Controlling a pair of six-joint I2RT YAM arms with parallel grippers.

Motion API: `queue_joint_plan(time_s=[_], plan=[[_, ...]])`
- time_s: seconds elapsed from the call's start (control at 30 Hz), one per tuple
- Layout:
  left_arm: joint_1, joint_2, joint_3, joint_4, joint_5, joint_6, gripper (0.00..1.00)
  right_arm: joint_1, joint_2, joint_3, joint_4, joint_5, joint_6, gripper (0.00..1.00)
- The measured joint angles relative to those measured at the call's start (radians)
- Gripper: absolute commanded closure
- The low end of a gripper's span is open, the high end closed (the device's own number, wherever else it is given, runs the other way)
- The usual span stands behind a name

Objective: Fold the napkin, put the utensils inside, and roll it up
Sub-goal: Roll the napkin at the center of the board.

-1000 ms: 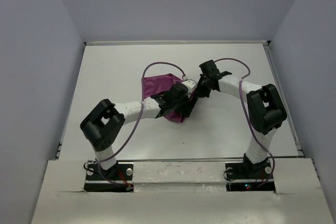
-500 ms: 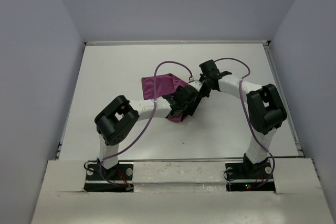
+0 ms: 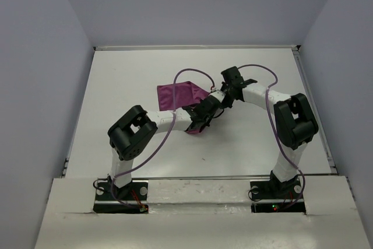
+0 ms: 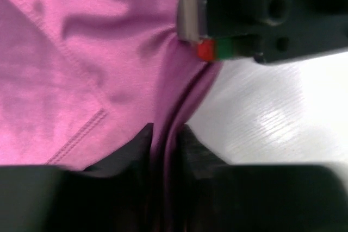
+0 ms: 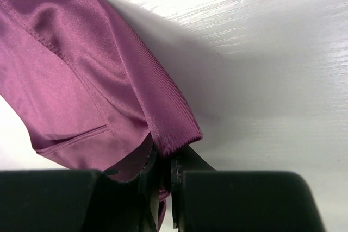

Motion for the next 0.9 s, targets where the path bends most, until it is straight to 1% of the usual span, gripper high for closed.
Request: queue_joint_plan(time_s=[0.03,0.07,0.1,0.13,0.37,0.5,0.57,0.63,0.67,0.7,0.73,0.77,0.8,0.9], plan=[[0.000,0.003,0.000,0.002,0.007,0.000,0.83,0.000,0.000,0.000,0.001,0.000,0.002,0.99],[0.000,0.005,0.000,0.004,0.020,0.007,0.92,0.000,0.000,0.000,0.003,0.000,-0.003,0.99],[-0.002,0.005,0.000,0.003,0.022,0.010,0.98,0.000,0.000,0.000,0.001,0.001,-0.005,0.99],[-0.003,0.005,0.000,0.002,0.027,0.010,1.00,0.000,0.000,0.000,-0.005,0.004,-0.006,0.99],[0.020,0.005,-0.003,0.011,0.092,0.006,1.00,0.000,-0.001,0.000,-0.008,0.013,-0.006,0.99],[0.049,-0.002,-0.029,0.051,0.169,0.002,1.00,0.000,-0.001,0.000,-0.011,0.021,-0.006,0.99],[0.071,-0.012,-0.047,0.072,0.230,-0.001,1.00,0.000,-0.001,0.000,-0.015,0.022,-0.005,0.98],[0.097,-0.024,-0.062,0.084,0.294,-0.006,1.00,0.002,-0.002,0.000,-0.016,0.021,-0.002,0.91],[0.107,-0.027,-0.066,0.089,0.319,-0.009,1.00,0.002,-0.005,0.000,-0.018,0.022,0.000,0.84],[0.120,-0.032,-0.070,0.095,0.351,-0.013,1.00,0.002,-0.009,0.000,-0.018,0.023,0.002,0.66],[0.131,-0.034,-0.072,0.100,0.383,-0.018,1.00,0.002,-0.013,0.000,-0.018,0.023,0.006,0.61],[0.144,-0.037,-0.076,0.104,0.415,-0.025,1.00,0.002,-0.019,0.000,-0.016,0.022,0.007,0.58],[0.158,-0.037,-0.079,0.105,0.447,-0.032,1.00,0.002,-0.029,0.000,-0.016,0.023,0.012,0.50],[0.192,-0.037,-0.087,0.101,0.515,-0.051,1.00,0.002,-0.055,0.000,-0.016,0.028,0.014,0.39]])
